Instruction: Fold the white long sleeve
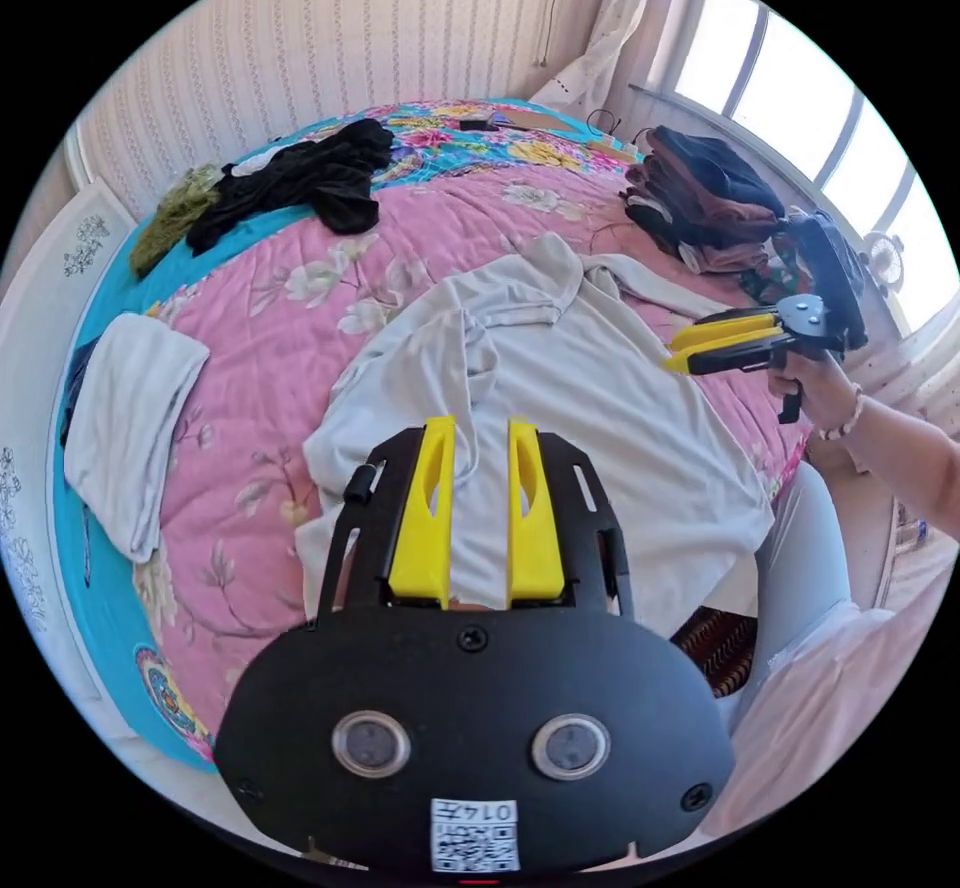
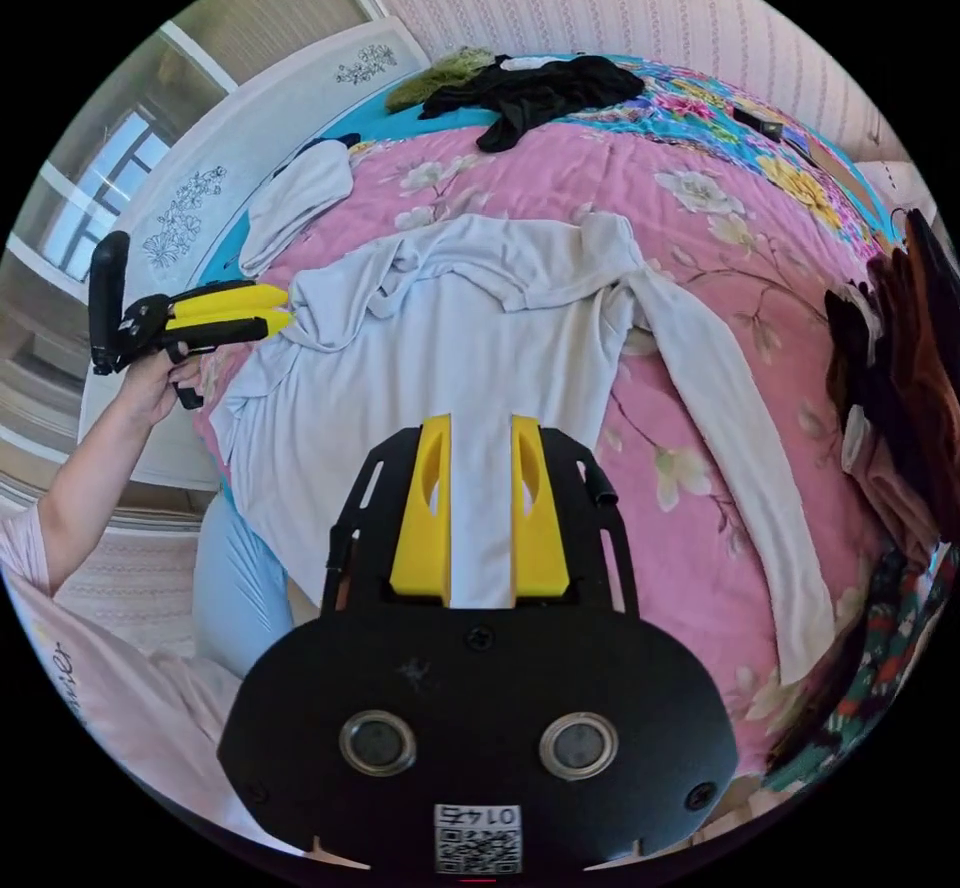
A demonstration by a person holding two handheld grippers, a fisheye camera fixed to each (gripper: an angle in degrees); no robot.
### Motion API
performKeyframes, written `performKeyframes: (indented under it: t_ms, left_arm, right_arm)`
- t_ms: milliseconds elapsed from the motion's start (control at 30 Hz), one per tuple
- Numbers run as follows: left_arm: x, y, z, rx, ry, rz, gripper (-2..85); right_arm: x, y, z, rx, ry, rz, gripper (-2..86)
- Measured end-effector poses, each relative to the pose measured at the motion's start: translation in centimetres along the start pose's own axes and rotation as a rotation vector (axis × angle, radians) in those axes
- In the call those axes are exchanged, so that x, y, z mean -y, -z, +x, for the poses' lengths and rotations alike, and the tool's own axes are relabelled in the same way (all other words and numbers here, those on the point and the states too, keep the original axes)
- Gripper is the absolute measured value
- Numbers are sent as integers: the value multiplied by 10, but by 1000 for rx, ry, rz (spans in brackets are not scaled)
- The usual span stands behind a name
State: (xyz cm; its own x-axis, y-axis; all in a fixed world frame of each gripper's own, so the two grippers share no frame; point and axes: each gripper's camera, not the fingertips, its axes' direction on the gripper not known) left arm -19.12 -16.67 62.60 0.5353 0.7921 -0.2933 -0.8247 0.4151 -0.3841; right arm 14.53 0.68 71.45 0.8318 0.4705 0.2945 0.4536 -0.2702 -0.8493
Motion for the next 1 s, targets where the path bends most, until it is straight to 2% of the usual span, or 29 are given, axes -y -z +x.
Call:
performKeyframes:
  t_ms: [67, 133, 200, 300, 467, 700, 833, 1000]
  left_arm:
    - [21, -14, -8, 32, 9, -55, 80]
    - [40, -37, -21, 31, 48, -183, 71]
    - [46, -44, -33, -16, 115, -246, 32]
    - [48, -26, -51, -137, 190, -182, -3]
    - [56, 33, -75, -148, 178, -49, -9]
    - [96, 105, -131, 18, 282, 65, -10]
    - [126, 113, -164, 120, 354, -3, -9]
    - [136, 79, -196, 52, 522, -155, -7]
  right_arm:
    - [29, -7, 8, 12, -54, 13, 94]
    - [59, -18, 26, 88, -170, 28, 94]
    - [76, -27, 37, 114, -229, 0, 89]
    - [96, -28, 45, 126, -231, -35, 58]
    - [122, 11, 52, 161, -118, 57, 27]
    - [182, 68, 74, 160, -63, 219, 17]
    - [232, 72, 83, 94, -48, 176, 17]
    - [267, 43, 102, 79, -120, 66, 22]
